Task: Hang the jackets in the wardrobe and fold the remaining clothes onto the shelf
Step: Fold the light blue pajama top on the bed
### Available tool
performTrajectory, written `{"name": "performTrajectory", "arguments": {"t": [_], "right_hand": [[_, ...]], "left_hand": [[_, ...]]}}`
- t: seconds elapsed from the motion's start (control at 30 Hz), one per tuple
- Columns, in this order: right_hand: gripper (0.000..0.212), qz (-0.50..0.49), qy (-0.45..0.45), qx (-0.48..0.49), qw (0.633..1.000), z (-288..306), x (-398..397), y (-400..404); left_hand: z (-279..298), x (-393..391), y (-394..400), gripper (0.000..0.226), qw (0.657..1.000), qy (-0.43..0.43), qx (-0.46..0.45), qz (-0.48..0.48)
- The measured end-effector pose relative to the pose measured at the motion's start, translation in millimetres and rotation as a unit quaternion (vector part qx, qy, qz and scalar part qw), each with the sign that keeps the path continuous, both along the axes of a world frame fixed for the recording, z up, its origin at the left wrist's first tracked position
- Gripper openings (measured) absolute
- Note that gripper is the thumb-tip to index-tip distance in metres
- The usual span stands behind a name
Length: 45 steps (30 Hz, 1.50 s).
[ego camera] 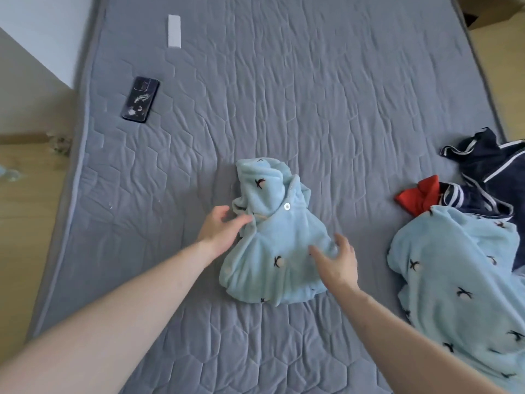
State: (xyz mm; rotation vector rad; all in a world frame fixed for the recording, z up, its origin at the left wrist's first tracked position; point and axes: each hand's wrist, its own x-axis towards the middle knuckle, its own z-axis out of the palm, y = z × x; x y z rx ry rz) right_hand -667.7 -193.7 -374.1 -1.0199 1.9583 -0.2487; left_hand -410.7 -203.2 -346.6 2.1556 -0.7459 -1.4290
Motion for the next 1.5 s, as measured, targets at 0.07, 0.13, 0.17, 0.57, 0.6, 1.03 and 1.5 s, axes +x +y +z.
{"name": "performTrajectory", "arguments": {"t": [0.07,0.13,0.17,0.57,0.6,1.03,1.5], "right_hand": [[0.107,-0.089,0.039,0.032,0.995,-13.0,-0.9,22.8],[0.123,-0.214,-0.005,0.102,0.971,-23.5,0.4,36.5],[0.123,-0.273,-0.065,0.134,0.950,-27.7,0.8,39.1],[0.059,-0.315,-0.321,0.024,0.893,-55.8,8.0,6.9],[0.058,-0.316,-0.312,0.025,0.895,-57.2,9.9,5.9],[0.076,-0.214,-0.427,0.068,0.876,-77.0,20.1,60.2],[0.057,-0.336,-0.419,0.150,0.830,-92.3,-34.7,37.1]], "left_hand": [[-3.2,-17.3,-10.7,0.041,1.000,0.007,-0.028,-0.012],[-6.2,-33.9,-31.1,0.066,1.000,0.001,-0.011,-0.018],[-7.7,-41.1,-41.0,0.088,0.999,-0.028,0.012,-0.036],[-54.9,-15.0,-103.1,0.047,0.993,-0.110,-0.034,0.013],[-63.6,-10.6,-105.0,0.067,0.988,-0.149,0.030,0.002],[-75.0,-35.9,-199.0,0.166,0.804,-0.258,0.046,-0.533],[-87.9,2.3,-115.2,0.098,0.943,0.033,0.189,-0.272]]}}
